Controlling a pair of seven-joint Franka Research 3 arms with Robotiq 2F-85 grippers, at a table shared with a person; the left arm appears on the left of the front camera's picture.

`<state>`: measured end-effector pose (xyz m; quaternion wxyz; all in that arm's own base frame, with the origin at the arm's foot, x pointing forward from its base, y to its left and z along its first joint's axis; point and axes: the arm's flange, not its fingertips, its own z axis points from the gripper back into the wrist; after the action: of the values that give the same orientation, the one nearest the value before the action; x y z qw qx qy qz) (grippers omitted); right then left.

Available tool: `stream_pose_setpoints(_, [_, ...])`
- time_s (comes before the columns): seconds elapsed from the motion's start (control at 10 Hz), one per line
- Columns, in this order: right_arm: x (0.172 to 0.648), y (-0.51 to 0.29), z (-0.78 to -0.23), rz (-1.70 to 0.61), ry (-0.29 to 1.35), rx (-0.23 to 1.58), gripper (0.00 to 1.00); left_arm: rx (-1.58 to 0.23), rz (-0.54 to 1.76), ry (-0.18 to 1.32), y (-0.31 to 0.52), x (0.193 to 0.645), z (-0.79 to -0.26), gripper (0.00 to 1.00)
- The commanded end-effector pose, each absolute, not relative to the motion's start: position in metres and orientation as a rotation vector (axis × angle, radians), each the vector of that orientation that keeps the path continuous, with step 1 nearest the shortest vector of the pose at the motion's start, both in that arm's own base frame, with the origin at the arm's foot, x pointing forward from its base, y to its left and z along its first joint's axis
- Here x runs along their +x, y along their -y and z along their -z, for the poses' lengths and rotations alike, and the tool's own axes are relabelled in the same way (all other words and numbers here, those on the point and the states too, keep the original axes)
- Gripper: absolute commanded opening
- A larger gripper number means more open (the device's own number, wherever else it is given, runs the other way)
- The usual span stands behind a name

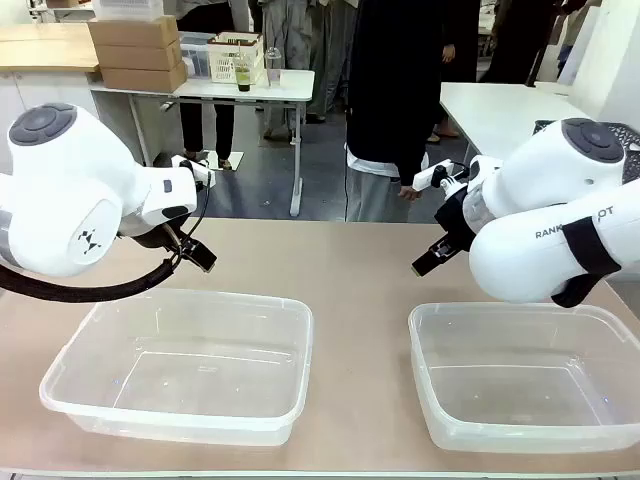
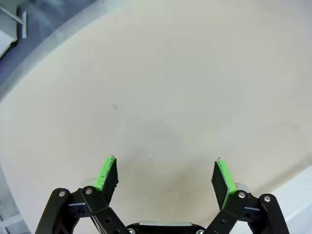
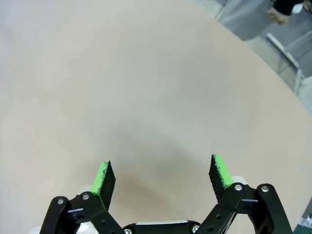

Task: Sort the waste into each basket.
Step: Pick up the Organizing box on the left side of the table and lift it.

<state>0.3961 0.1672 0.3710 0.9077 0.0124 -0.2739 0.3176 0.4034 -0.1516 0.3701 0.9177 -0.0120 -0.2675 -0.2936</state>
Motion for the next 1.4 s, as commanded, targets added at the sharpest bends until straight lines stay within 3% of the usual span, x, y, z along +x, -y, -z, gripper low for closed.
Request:
stream_pose_setpoints(0.0, [0.396,-0.167,-0.371,-0.656,0.565,0.026,1.00,-0.025,0.604,0.550,0.152,0.403,-0.370,1.00])
stream_pose_setpoints(0.9, [0.396,-0.167,-0.371,-0.656,0.565,0.025,1.00,-0.025,0.604,0.550,0.152,0.403,-0.370,1.00])
stream_pose_setpoints(1.0, [0.390,-0.161,-0.395,-0.698,0.492,0.161,1.00,-0.025,0.604,0.550,0.152,0.403,-0.370,1.00])
stream_pose_setpoints(1.1, [0.364,-0.152,-0.436,-0.706,0.463,0.175,1.00,-0.050,0.648,0.460,0.144,0.382,-0.404,1.00])
stream_pose_setpoints(1.3, [0.289,-0.109,-0.497,-0.653,0.615,0.051,1.00,-0.221,0.642,0.383,0.097,0.320,-0.472,1.00])
